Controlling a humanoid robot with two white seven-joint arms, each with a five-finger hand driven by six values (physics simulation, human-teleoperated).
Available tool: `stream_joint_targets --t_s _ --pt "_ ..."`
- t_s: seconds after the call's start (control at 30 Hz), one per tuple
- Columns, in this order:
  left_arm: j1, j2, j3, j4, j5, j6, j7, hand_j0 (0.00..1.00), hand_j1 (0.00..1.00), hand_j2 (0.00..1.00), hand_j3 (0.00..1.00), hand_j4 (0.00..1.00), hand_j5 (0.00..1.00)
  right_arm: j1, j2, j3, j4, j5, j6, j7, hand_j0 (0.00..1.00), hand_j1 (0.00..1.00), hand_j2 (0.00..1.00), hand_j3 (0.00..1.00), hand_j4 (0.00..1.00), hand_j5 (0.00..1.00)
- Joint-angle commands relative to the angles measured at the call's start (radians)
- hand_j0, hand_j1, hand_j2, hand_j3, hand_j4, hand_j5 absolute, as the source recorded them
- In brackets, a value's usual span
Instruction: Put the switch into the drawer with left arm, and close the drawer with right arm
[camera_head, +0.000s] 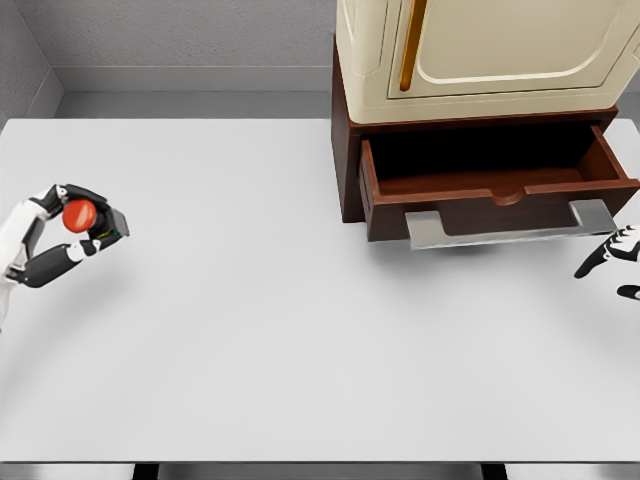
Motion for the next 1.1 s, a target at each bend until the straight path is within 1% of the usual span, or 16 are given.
stream_joint_targets --t_s 0.0,0.2,0.4,0.5,0.6,0.67,0.77,0.83,0.9,1.0,1.07 --pt "-0.005 -0.007 -0.002 -0.012 -0.003 -0.001 -0.014 0.44 0.44 0.44 0.44 0.44 0.44 0.000 -0.001 0.001 0.000 -0.007 0.003 0.000 0.64 0.64 0.64 0.64 0.64 0.64" --pt "-0.038 -0.055 -0.003 -0.012 -0.005 -0.001 -0.063 0.44 0.44 0.44 0.44 0.44 0.44 0.000 -0.001 0.001 0.000 -0.008 0.003 0.000 0.64 0.64 0.64 0.64 0.64 0.64" --pt "-0.058 -0.101 -0.003 -0.012 -0.005 -0.001 -0.135 0.44 0.44 0.44 0.44 0.44 0.44 -0.002 -0.001 0.000 0.000 -0.008 0.003 0.000 0.64 0.64 0.64 0.64 0.64 0.64" --pt "-0.077 -0.124 -0.003 -0.011 -0.005 -0.001 -0.151 0.44 0.44 0.44 0.44 0.44 0.44 -0.002 -0.001 0.000 0.000 -0.008 0.003 0.000 0.65 0.65 0.65 0.65 0.65 0.65" --pt "-0.078 -0.141 -0.005 -0.012 -0.006 -0.001 -0.157 0.44 0.44 0.44 0.44 0.44 0.44 -0.002 -0.001 0.001 0.000 -0.007 0.003 0.000 0.65 0.65 0.65 0.65 0.65 0.65" --pt "-0.092 -0.156 -0.005 -0.009 -0.006 -0.001 -0.174 0.44 0.44 0.44 0.44 0.44 0.44 -0.002 -0.001 0.001 0.000 -0.008 0.003 0.000 0.65 0.65 0.65 0.65 0.65 0.65" --pt "-0.109 -0.192 -0.005 -0.009 -0.031 -0.001 -0.197 0.44 0.44 0.44 0.44 0.44 0.44 -0.002 -0.001 0.001 0.000 -0.008 0.003 0.000 0.65 0.65 0.65 0.65 0.65 0.65" --pt "-0.120 -0.205 -0.005 -0.011 -0.034 -0.001 -0.200 0.44 0.44 0.44 0.44 0.44 0.44 -0.002 -0.001 0.001 0.000 -0.008 0.003 0.000 0.65 0.65 0.65 0.65 0.65 0.65" --pt "-0.135 -0.224 -0.005 -0.009 -0.034 -0.001 -0.223 0.44 0.44 0.44 0.44 0.44 0.44 -0.002 -0.001 0.001 0.000 -0.007 0.003 0.000 0.65 0.65 0.65 0.65 0.65 0.65" --pt "-0.143 -0.231 -0.006 -0.009 -0.034 -0.001 -0.226 0.44 0.44 0.44 0.44 0.44 0.44 -0.002 -0.001 0.001 0.000 -0.007 0.003 0.000 0.65 0.65 0.65 0.65 0.65 0.65" --pt "-0.150 -0.253 -0.005 -0.009 -0.034 -0.001 -0.252 0.44 0.44 0.44 0.44 0.44 0.44 -0.002 -0.001 0.001 0.000 -0.008 0.003 0.000 0.65 0.65 0.65 0.65 0.65 0.65"
